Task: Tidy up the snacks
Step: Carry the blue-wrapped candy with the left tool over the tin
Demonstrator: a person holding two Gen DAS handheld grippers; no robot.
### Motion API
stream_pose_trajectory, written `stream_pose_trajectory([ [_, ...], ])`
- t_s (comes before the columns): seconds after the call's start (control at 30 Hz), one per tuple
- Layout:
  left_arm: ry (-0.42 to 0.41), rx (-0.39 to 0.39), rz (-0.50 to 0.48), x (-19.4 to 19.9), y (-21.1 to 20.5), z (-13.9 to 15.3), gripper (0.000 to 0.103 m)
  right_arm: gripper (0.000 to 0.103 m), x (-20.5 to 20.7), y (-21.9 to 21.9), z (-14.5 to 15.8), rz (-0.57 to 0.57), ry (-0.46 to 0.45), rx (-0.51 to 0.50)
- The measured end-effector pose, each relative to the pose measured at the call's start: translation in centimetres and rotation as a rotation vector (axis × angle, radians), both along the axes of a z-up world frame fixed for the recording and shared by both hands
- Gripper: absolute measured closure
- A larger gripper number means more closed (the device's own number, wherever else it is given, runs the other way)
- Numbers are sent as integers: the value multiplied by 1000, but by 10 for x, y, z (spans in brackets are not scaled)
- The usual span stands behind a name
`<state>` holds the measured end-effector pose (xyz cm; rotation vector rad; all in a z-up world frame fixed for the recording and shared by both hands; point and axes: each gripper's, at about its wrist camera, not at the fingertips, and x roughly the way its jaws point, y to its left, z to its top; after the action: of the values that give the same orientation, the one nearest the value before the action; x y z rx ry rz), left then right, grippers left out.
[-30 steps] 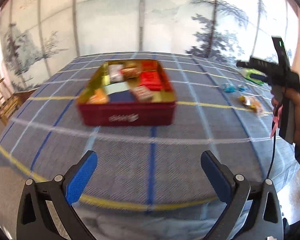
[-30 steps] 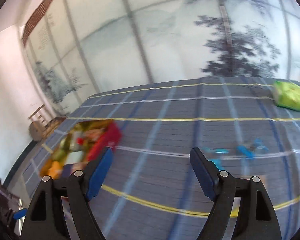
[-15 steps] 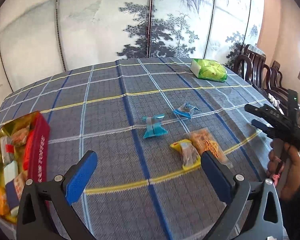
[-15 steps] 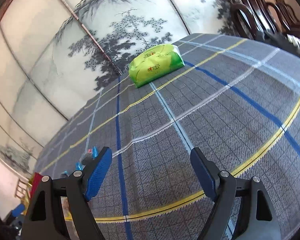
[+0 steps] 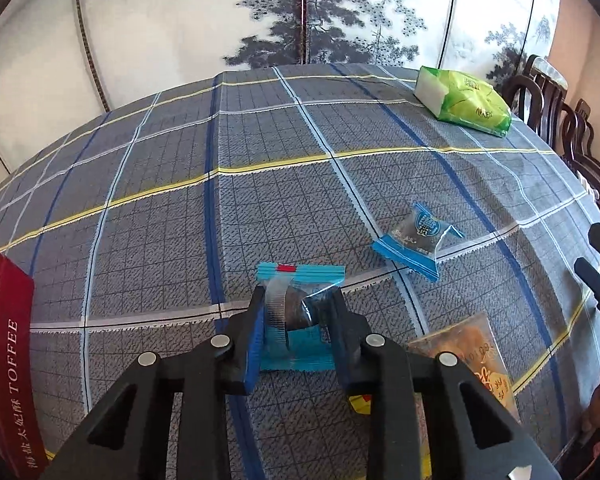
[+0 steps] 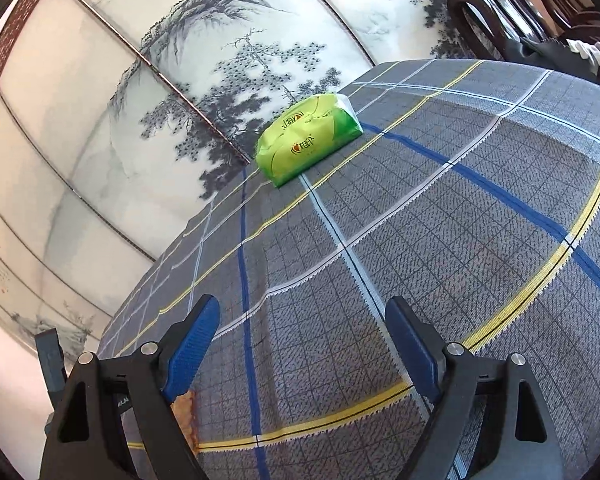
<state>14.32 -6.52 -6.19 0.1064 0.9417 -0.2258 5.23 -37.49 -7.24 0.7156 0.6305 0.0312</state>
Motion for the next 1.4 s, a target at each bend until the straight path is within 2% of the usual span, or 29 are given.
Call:
stream_pose_trajectory([
  [0.13, -18, 4, 2, 1, -2, 5, 82, 18, 1, 2, -1, 8, 4, -1],
  [0.47, -140, 67, -8, -12, -12, 51, 82, 17, 6, 2, -1, 7, 21, -4],
  [0.73, -186, 82, 24, -14, 7, 78, 82, 17, 6, 2, -1, 7, 22, -7],
  [1.4, -202, 96, 154, -8, 71, 87, 81, 16, 6, 2, -1, 7, 23, -7],
])
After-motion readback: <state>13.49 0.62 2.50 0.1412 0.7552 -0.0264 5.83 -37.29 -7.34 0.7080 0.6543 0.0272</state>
